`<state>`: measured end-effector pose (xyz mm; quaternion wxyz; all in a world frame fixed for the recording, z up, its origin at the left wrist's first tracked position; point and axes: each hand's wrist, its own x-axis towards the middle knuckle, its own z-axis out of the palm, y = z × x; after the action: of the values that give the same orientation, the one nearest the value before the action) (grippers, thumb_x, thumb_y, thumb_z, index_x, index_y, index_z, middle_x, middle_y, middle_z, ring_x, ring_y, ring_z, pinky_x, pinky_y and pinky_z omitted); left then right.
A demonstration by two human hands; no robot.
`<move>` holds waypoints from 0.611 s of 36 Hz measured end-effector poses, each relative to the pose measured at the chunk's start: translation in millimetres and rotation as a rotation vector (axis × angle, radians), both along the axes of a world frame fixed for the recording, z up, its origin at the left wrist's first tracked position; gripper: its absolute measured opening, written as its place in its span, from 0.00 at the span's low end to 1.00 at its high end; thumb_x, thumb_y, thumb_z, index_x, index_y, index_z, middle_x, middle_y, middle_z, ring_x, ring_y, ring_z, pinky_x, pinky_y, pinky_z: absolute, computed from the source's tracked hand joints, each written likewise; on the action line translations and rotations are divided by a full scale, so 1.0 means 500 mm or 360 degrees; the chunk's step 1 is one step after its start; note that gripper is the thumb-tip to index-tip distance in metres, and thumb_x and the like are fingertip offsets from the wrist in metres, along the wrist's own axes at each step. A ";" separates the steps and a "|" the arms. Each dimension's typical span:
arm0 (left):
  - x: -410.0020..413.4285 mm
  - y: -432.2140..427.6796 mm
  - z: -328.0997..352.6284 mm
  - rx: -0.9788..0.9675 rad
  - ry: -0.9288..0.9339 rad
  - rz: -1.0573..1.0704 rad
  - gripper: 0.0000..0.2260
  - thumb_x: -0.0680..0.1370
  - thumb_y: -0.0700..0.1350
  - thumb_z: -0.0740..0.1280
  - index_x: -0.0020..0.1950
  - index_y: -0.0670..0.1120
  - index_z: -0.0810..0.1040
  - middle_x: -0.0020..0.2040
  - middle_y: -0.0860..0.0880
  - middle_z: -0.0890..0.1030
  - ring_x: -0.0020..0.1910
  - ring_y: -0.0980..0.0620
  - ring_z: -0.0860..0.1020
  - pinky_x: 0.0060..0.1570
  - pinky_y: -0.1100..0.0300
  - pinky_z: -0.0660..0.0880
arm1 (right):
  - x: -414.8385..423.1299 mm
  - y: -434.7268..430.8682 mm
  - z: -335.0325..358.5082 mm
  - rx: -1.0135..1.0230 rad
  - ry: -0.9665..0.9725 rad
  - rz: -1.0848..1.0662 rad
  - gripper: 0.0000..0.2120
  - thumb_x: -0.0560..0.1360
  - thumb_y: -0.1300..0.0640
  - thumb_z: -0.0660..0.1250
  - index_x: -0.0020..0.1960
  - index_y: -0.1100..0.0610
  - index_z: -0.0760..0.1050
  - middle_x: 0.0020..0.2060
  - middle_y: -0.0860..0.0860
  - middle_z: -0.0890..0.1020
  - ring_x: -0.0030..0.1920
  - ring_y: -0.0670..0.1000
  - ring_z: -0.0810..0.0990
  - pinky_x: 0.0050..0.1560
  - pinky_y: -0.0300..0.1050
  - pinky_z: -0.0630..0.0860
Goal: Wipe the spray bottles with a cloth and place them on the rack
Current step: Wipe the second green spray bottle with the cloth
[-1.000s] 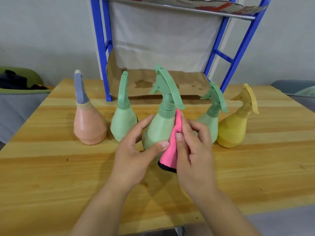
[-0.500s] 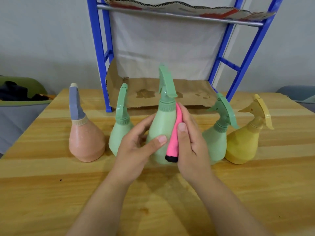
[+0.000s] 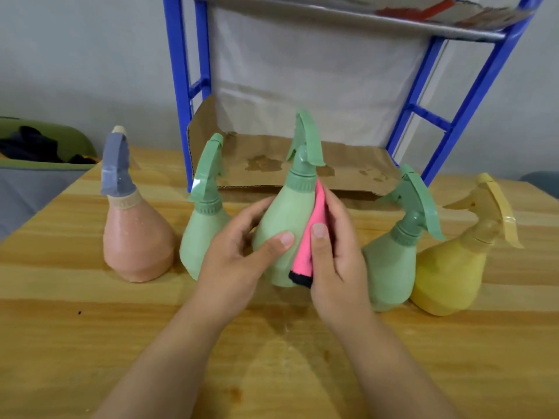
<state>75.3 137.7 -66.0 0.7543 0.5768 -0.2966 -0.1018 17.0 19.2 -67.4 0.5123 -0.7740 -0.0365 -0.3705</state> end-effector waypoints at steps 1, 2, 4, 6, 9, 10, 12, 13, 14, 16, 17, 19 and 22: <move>-0.001 0.000 -0.001 -0.0001 0.0002 0.0001 0.23 0.68 0.50 0.72 0.63 0.52 0.75 0.59 0.52 0.81 0.58 0.53 0.79 0.53 0.58 0.77 | -0.001 -0.003 -0.003 -0.0038 -0.0012 0.0009 0.20 0.81 0.53 0.54 0.72 0.49 0.60 0.69 0.39 0.69 0.70 0.42 0.66 0.68 0.40 0.66; -0.001 0.000 -0.004 -0.0021 0.0020 0.0003 0.23 0.68 0.50 0.72 0.63 0.53 0.76 0.59 0.51 0.81 0.59 0.51 0.79 0.53 0.57 0.78 | -0.004 -0.008 -0.005 -0.0087 -0.0020 0.0007 0.21 0.80 0.52 0.55 0.73 0.50 0.60 0.70 0.41 0.68 0.72 0.44 0.65 0.70 0.41 0.64; -0.003 -0.001 -0.005 -0.0052 0.0035 0.0042 0.24 0.67 0.51 0.73 0.63 0.54 0.78 0.61 0.46 0.79 0.60 0.47 0.78 0.56 0.50 0.76 | -0.008 -0.014 -0.009 -0.0180 -0.0027 -0.0031 0.25 0.80 0.49 0.55 0.75 0.54 0.59 0.73 0.48 0.65 0.74 0.45 0.61 0.72 0.40 0.60; -0.005 -0.001 -0.005 -0.0073 0.0044 0.0052 0.24 0.66 0.51 0.73 0.61 0.55 0.79 0.62 0.43 0.78 0.60 0.44 0.78 0.56 0.48 0.77 | -0.011 -0.014 -0.008 -0.0210 -0.0023 -0.0043 0.26 0.80 0.46 0.54 0.75 0.54 0.58 0.73 0.49 0.64 0.74 0.45 0.60 0.72 0.37 0.59; -0.006 0.002 -0.003 -0.0149 0.0142 -0.0039 0.20 0.69 0.42 0.72 0.61 0.51 0.78 0.58 0.46 0.82 0.53 0.49 0.82 0.45 0.58 0.79 | -0.013 -0.012 -0.004 -0.0186 -0.0027 0.0015 0.25 0.80 0.46 0.54 0.75 0.51 0.58 0.72 0.45 0.64 0.73 0.43 0.61 0.70 0.35 0.60; -0.009 0.003 -0.001 -0.0150 0.0141 -0.0070 0.20 0.69 0.41 0.70 0.61 0.50 0.77 0.56 0.50 0.83 0.51 0.51 0.83 0.43 0.60 0.79 | -0.013 -0.012 -0.002 -0.0152 -0.0020 0.0048 0.24 0.80 0.47 0.54 0.75 0.50 0.58 0.71 0.43 0.65 0.72 0.42 0.62 0.70 0.34 0.60; -0.011 0.006 -0.002 -0.0120 0.0094 -0.0058 0.19 0.69 0.43 0.72 0.59 0.51 0.77 0.54 0.54 0.83 0.49 0.54 0.83 0.41 0.60 0.79 | -0.012 -0.015 0.002 -0.0077 -0.0002 0.0113 0.23 0.79 0.48 0.55 0.74 0.47 0.59 0.70 0.40 0.67 0.71 0.40 0.63 0.70 0.35 0.61; -0.012 0.008 -0.004 -0.0110 0.0083 -0.0039 0.19 0.67 0.46 0.73 0.57 0.52 0.78 0.53 0.55 0.82 0.47 0.54 0.82 0.40 0.60 0.79 | -0.012 -0.016 0.004 -0.0018 0.0012 0.0160 0.22 0.79 0.48 0.55 0.73 0.45 0.60 0.69 0.37 0.68 0.71 0.39 0.64 0.70 0.36 0.62; -0.013 0.010 -0.006 -0.0107 0.0082 -0.0032 0.18 0.66 0.49 0.73 0.55 0.53 0.79 0.53 0.54 0.82 0.47 0.54 0.82 0.40 0.61 0.79 | -0.014 -0.018 0.006 0.0064 0.0028 0.0217 0.20 0.79 0.47 0.55 0.71 0.42 0.62 0.68 0.35 0.69 0.70 0.39 0.65 0.70 0.39 0.63; -0.016 0.013 -0.008 -0.0108 0.0068 -0.0057 0.18 0.65 0.49 0.73 0.54 0.53 0.79 0.53 0.53 0.82 0.47 0.53 0.82 0.40 0.61 0.78 | -0.018 -0.019 0.014 0.0253 0.0068 0.0300 0.16 0.80 0.46 0.57 0.67 0.38 0.66 0.66 0.36 0.73 0.68 0.39 0.68 0.68 0.41 0.67; -0.019 0.012 -0.008 -0.0101 0.0054 -0.0066 0.19 0.65 0.48 0.74 0.55 0.52 0.79 0.53 0.53 0.83 0.48 0.53 0.83 0.40 0.62 0.78 | -0.020 -0.020 0.016 0.0331 0.0089 0.0318 0.14 0.80 0.45 0.57 0.65 0.38 0.68 0.64 0.36 0.75 0.67 0.38 0.70 0.66 0.38 0.69; -0.022 0.009 -0.010 -0.0074 0.0018 -0.0069 0.23 0.64 0.48 0.75 0.58 0.52 0.78 0.55 0.54 0.82 0.52 0.54 0.82 0.45 0.60 0.79 | -0.021 -0.020 0.016 0.0385 0.0093 0.0311 0.14 0.79 0.46 0.55 0.63 0.39 0.69 0.62 0.35 0.76 0.64 0.37 0.72 0.62 0.33 0.71; -0.019 0.005 -0.015 0.0133 -0.0113 0.0058 0.31 0.60 0.60 0.78 0.62 0.62 0.76 0.62 0.50 0.79 0.61 0.48 0.77 0.58 0.47 0.76 | -0.017 -0.015 0.006 0.0274 0.0073 0.0188 0.18 0.80 0.43 0.54 0.69 0.40 0.66 0.67 0.41 0.73 0.69 0.44 0.69 0.69 0.50 0.67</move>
<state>65.9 140.2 -73.5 0.7203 0.6164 -0.3080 -0.0799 8.2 11.8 -64.4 0.5986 -0.7318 -0.0383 -0.3235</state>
